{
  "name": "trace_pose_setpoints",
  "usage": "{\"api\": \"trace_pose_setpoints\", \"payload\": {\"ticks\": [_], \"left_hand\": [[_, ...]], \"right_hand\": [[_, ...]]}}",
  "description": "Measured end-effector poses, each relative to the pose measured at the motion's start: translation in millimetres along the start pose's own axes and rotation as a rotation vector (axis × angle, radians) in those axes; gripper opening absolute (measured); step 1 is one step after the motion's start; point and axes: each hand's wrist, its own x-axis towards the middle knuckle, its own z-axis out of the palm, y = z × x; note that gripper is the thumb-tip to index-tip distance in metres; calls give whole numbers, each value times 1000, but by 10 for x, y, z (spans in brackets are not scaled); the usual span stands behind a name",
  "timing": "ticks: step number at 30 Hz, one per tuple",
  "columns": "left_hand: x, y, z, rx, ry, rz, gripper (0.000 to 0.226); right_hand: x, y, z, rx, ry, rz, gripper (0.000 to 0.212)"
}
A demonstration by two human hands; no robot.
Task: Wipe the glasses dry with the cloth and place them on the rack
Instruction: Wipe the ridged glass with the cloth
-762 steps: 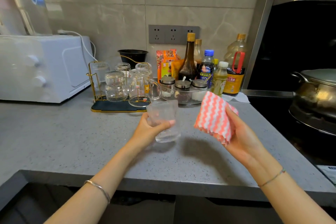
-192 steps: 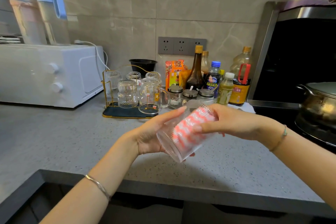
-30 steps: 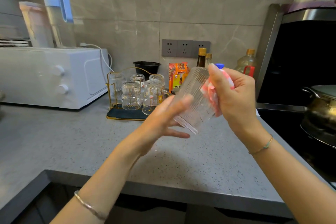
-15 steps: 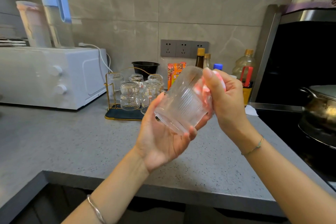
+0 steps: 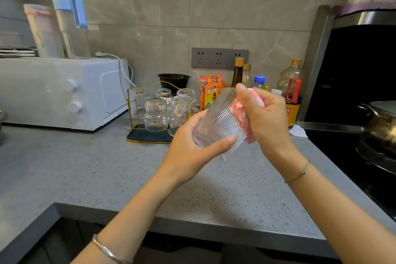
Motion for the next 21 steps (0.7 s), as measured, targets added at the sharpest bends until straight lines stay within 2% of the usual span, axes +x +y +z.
{"api": "trace_pose_setpoints", "payload": {"ticks": [2,5,8,11,13,16,18,21], "left_hand": [[-1,-4,-17,-190,-47,-86,61],[-2,-62,-33,-611,-126,-334,67],[-29,-173,-31,-1134,-341,-558,70],[-37,-323,-60,-1469,-536,-603,73],[-51,-394,-85,-1506,-529,-602,74],[-91,-446,-182,-1405,-423,-601,75],[-108,-462,-269,-1291,-299,-632,81],[-120,-474,-424,-1019,-169,-633,94]], "right_hand": [[-15,2,21,-7,0,3,48],[-54,23,44,82,-33,3,48],[-87,59,85,135,-66,-34,46],[-130,121,138,235,-80,18,42],[-151,198,164,273,-32,104,48],[-122,349,195,367,80,357,45],[-64,455,204,399,139,508,41],[-57,602,213,344,158,630,38]]}}
